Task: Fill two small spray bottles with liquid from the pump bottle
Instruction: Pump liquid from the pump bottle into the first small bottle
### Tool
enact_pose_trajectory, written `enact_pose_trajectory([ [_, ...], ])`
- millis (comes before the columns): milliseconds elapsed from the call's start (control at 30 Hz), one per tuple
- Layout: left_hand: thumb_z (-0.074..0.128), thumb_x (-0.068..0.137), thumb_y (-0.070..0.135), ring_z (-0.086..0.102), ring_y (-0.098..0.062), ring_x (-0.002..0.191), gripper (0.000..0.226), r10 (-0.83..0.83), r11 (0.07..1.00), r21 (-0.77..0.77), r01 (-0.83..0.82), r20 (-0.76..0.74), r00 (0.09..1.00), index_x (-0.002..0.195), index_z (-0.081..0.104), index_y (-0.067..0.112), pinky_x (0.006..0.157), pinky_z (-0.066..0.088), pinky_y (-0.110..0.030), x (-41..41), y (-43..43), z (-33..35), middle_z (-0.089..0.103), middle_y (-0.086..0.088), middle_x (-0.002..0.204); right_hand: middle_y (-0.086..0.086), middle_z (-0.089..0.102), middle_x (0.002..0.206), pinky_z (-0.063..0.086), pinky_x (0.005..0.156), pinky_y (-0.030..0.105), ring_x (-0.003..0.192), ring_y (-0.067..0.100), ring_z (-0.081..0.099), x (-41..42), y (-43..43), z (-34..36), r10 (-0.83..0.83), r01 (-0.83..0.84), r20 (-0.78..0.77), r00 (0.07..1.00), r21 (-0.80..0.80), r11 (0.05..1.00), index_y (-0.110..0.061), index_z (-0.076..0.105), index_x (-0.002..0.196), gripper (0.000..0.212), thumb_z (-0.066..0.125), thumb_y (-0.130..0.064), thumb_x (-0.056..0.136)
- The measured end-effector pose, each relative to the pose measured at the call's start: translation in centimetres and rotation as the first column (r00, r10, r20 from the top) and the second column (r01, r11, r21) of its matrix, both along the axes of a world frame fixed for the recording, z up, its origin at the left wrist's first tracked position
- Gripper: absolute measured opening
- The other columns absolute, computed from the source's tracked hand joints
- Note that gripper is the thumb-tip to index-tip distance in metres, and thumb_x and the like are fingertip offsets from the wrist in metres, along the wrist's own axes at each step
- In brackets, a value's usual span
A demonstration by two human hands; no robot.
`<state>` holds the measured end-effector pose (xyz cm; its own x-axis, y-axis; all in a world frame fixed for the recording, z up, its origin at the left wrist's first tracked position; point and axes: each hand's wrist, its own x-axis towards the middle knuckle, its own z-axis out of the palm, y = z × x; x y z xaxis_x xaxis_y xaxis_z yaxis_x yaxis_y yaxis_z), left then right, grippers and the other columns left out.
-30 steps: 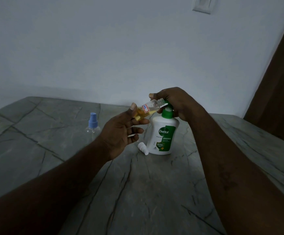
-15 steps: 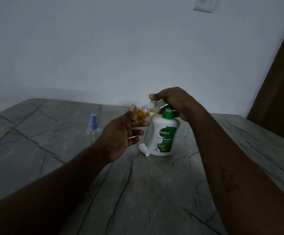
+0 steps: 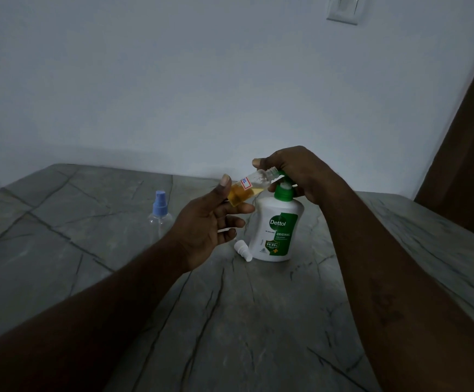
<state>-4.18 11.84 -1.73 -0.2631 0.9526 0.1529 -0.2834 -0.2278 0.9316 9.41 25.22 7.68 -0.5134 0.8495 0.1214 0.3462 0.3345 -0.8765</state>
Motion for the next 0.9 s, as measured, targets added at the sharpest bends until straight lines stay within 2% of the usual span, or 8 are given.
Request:
enact_pose_trajectory([
  [100, 0.055, 0.086, 0.060, 0.064, -0.015, 0.073, 0.054, 0.000, 1.000, -0.004, 0.000, 0.001, 1.000, 0.112, 0.069, 0.015, 0.072, 0.047, -0.031, -0.1, 0.0, 0.0, 0.076, -0.007, 0.096, 0.004, 0.079, 0.095, 0.051, 0.072, 0.031, 0.063, 0.015, 0.068, 0.0, 0.2, -0.2, 0.004, -0.004, 0.006, 1.000, -0.035, 0.999, -0.014, 0.080, 0.104, 0.028, 0.077, -0.033, 0.084],
  [300, 0.057, 0.084, 0.060, 0.064, -0.016, 0.073, 0.057, 0.016, 1.000, -0.019, -0.016, 0.013, 1.000, 0.114, 0.068, 0.013, 0.072, 0.048, -0.032, -0.3, 0.1, -0.2, 0.075, -0.009, 0.095, 0.014, 0.079, 0.103, 0.053, 0.085, 0.041, 0.073, 0.022, 0.069, -0.3, 0.6, -0.9, -0.002, 0.002, 0.003, 1.000, -0.078, 0.997, -0.008, 0.080, 0.102, 0.024, 0.073, -0.023, 0.085],
  [433, 0.055, 0.086, 0.059, 0.064, -0.015, 0.073, 0.056, 0.006, 1.000, -0.012, -0.006, 0.008, 1.000, 0.114, 0.068, 0.013, 0.072, 0.047, -0.032, -0.2, 0.1, -0.1, 0.075, -0.008, 0.095, 0.005, 0.078, 0.085, 0.050, 0.076, 0.036, 0.057, 0.014, 0.067, -0.1, 0.0, -0.6, 0.001, -0.001, -0.013, 1.000, -0.037, 0.999, -0.012, 0.080, 0.101, 0.025, 0.078, -0.030, 0.085],
  [533, 0.056, 0.084, 0.059, 0.064, -0.016, 0.073, 0.057, 0.011, 1.000, -0.013, -0.011, 0.011, 1.000, 0.117, 0.067, 0.014, 0.073, 0.047, -0.032, -0.2, 0.1, -0.1, 0.076, -0.008, 0.096, 0.000, 0.076, 0.075, 0.049, 0.076, 0.034, 0.056, 0.012, 0.067, -0.1, -0.3, -0.1, -0.002, 0.002, 0.001, 1.000, -0.010, 1.000, -0.014, 0.079, 0.094, 0.026, 0.079, -0.038, 0.085],
  [633, 0.058, 0.084, 0.059, 0.064, -0.016, 0.073, 0.058, 0.012, 1.000, -0.011, -0.011, 0.018, 1.000, 0.118, 0.068, 0.014, 0.074, 0.048, -0.033, -0.2, 0.2, -0.1, 0.075, -0.009, 0.098, -0.001, 0.077, 0.078, 0.050, 0.078, 0.036, 0.055, 0.012, 0.066, 0.0, -0.3, -0.1, 0.000, -0.001, -0.016, 1.000, -0.026, 1.000, -0.014, 0.081, 0.096, 0.025, 0.078, -0.035, 0.085],
  [733, 0.057, 0.085, 0.060, 0.063, -0.016, 0.072, 0.057, 0.010, 1.000, -0.013, -0.010, 0.025, 1.000, 0.117, 0.067, 0.014, 0.073, 0.047, -0.032, -0.2, 0.2, -0.1, 0.075, -0.009, 0.096, 0.005, 0.080, 0.093, 0.050, 0.071, 0.030, 0.056, 0.013, 0.066, -0.1, -0.2, -0.4, -0.006, 0.005, -0.020, 1.000, -0.054, 0.999, -0.014, 0.081, 0.099, 0.019, 0.076, -0.027, 0.085],
  [833, 0.057, 0.085, 0.060, 0.063, -0.016, 0.073, 0.057, 0.009, 1.000, -0.016, -0.009, 0.020, 1.000, 0.115, 0.068, 0.013, 0.073, 0.046, -0.033, -0.2, 0.2, -0.2, 0.075, -0.009, 0.096, 0.005, 0.079, 0.089, 0.046, 0.064, 0.028, 0.055, 0.013, 0.065, -0.1, -0.2, -0.5, -0.010, 0.009, -0.004, 1.000, -0.057, 0.998, -0.015, 0.082, 0.098, 0.017, 0.074, -0.025, 0.086],
  [900, 0.056, 0.085, 0.060, 0.063, -0.016, 0.073, 0.056, 0.008, 1.000, -0.015, -0.008, 0.014, 1.000, 0.114, 0.068, 0.013, 0.073, 0.046, -0.033, -0.2, 0.2, -0.2, 0.075, -0.009, 0.095, 0.004, 0.078, 0.081, 0.046, 0.064, 0.028, 0.055, 0.013, 0.065, -0.1, -0.1, -0.6, -0.008, 0.007, -0.016, 1.000, -0.058, 0.998, -0.013, 0.081, 0.100, 0.024, 0.077, -0.031, 0.085],
])
